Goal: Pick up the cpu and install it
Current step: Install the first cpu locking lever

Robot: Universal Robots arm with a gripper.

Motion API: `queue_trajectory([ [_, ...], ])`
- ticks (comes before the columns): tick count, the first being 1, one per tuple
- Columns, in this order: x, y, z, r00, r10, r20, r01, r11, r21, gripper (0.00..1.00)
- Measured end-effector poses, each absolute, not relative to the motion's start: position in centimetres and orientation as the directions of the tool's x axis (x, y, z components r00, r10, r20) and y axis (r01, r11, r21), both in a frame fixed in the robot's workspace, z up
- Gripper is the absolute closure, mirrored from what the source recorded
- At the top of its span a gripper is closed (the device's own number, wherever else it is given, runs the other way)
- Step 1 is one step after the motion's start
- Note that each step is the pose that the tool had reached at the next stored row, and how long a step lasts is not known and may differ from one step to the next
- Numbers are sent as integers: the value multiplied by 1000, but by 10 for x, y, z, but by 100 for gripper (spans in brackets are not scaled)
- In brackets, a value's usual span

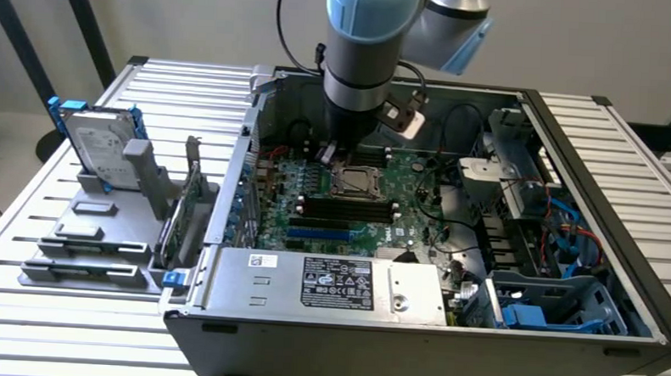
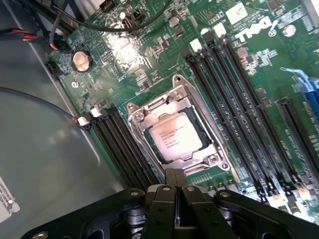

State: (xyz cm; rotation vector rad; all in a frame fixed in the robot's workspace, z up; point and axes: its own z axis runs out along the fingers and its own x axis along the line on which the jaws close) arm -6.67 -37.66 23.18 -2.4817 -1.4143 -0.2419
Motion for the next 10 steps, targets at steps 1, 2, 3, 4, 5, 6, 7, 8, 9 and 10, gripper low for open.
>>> queue_trajectory([
  [1, -68, -378, 234, 509, 815, 277, 861, -485, -154, 89],
  [2, -68, -380, 235, 509, 815, 277, 861, -485, -154, 89],
  [3, -69, -382, 237, 509, 815, 277, 861, -485, -154, 89],
  [4, -70, -385, 238, 509, 815, 277, 861, -485, -154, 89],
  [5, -71, -387, 240, 509, 815, 277, 861, -485, -154, 89],
  [6, -71, -389, 241, 509, 815, 277, 861, -485, -154, 89],
  [7, -72, -392, 242, 509, 815, 277, 861, -485, -154, 89],
  [8, -73, -395, 244, 509, 815, 277, 861, -485, -154, 89],
  [9, -73, -397, 245, 509, 815, 277, 861, -485, -154, 89],
  [10, -74, -400, 247, 509, 815, 277, 861, -485, -154, 89],
])
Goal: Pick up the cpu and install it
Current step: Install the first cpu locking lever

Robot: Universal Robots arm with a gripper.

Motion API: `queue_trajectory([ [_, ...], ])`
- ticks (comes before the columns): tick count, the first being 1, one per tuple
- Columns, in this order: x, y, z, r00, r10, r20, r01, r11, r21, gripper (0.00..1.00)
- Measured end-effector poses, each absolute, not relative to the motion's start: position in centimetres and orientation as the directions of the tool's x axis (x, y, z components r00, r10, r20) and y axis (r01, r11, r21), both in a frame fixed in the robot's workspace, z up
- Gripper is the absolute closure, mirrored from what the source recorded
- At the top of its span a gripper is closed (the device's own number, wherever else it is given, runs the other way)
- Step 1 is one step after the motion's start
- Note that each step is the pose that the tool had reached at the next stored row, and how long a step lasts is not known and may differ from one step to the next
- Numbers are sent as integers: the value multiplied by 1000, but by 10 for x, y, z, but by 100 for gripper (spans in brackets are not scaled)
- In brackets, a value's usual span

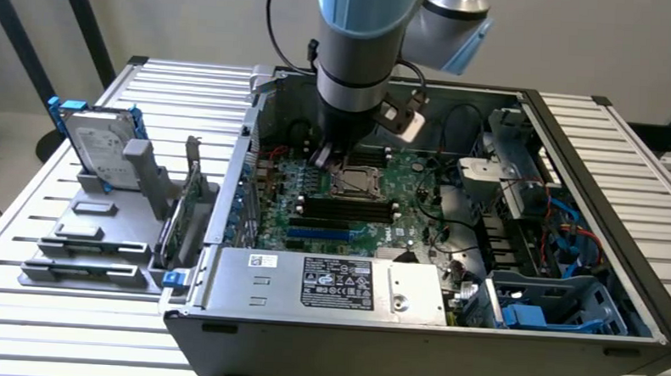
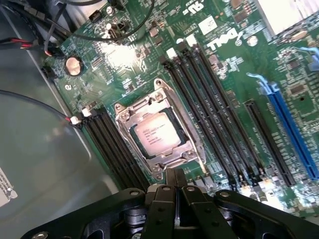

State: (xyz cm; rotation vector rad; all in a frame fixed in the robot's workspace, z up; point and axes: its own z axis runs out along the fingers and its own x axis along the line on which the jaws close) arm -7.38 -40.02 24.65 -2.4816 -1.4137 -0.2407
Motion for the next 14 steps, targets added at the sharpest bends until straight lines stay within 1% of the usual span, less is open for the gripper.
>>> queue_trajectory([
  [7, -75, -420, 256, 511, 815, 274, 860, -486, -159, 89],
  [14, -75, -422, 254, 583, 766, 273, 812, -561, -161, 89],
])
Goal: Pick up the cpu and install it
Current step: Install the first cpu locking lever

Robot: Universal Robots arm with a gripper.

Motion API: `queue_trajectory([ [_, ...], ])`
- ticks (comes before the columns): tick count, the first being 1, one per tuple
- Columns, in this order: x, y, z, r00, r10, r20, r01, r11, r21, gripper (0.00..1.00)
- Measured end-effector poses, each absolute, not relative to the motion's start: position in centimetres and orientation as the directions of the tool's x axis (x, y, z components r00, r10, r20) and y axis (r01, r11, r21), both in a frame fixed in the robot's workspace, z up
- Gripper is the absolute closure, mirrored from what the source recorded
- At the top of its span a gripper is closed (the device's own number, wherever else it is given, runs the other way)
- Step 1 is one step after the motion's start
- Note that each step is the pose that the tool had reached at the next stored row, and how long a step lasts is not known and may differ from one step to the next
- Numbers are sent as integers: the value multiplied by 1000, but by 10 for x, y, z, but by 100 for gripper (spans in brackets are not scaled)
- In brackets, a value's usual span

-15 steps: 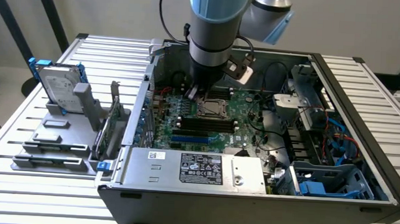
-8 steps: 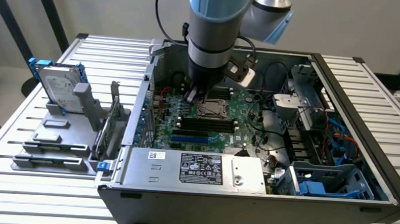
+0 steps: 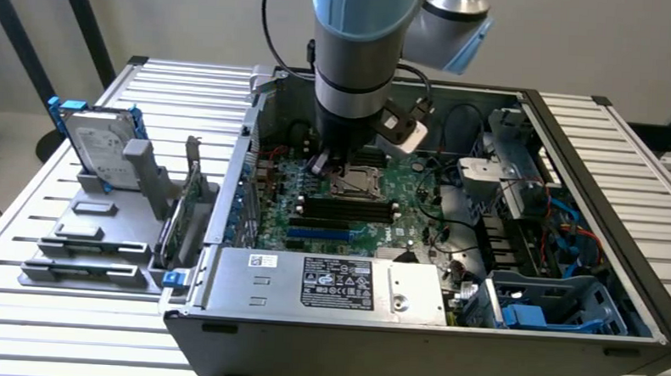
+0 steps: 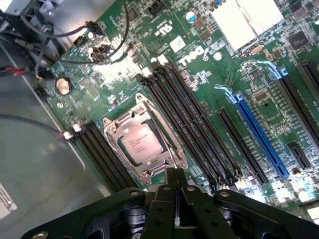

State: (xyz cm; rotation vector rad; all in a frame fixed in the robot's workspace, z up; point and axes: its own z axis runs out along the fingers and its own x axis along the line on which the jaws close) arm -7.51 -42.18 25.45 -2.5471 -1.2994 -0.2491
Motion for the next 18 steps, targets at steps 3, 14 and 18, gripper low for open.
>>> queue_trajectory([
  [3, -75, -423, 254, 596, 759, 262, 803, -570, -175, 89],
  [14, -75, -423, 246, 625, 746, 231, 780, -588, -211, 89],
  [18, -75, -423, 239, 626, 746, 228, 779, -589, -213, 89],
])
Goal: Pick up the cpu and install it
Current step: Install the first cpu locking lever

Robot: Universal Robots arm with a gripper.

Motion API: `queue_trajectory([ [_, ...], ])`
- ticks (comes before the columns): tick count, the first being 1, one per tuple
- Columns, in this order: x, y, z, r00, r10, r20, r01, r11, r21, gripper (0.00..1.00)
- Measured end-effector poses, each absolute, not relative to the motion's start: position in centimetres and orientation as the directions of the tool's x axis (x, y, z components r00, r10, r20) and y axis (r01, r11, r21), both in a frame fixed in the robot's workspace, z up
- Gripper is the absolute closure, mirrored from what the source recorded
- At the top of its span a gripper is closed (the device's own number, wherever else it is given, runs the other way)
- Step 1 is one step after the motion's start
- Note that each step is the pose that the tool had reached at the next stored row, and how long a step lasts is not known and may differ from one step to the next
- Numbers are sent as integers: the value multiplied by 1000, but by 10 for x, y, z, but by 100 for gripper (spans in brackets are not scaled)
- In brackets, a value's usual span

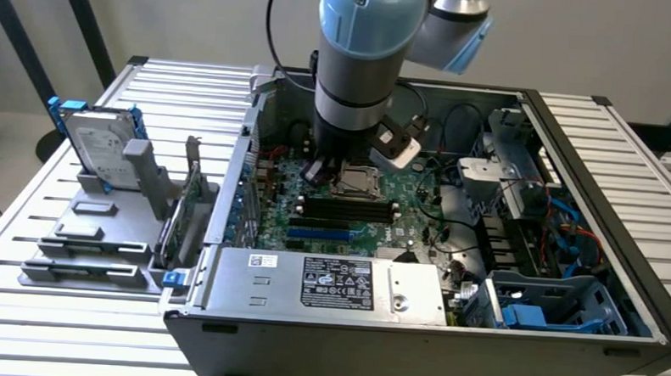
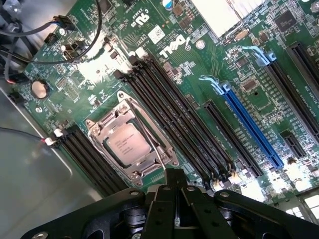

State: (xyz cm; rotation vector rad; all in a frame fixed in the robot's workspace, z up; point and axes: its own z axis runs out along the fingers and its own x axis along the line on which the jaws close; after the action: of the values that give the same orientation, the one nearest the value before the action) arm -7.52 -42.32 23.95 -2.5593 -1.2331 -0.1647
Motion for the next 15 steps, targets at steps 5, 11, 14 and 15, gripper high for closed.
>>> queue_trajectory([
  [5, -75, -423, 232, 628, 745, 224, 778, -590, -217, 89],
  [11, -77, -422, 228, 629, 746, 221, 777, -590, -221, 89],
  [14, -78, -421, 223, 629, 746, 221, 777, -590, -221, 89],
  [15, -79, -421, 222, 629, 746, 221, 777, -590, -221, 89],
])
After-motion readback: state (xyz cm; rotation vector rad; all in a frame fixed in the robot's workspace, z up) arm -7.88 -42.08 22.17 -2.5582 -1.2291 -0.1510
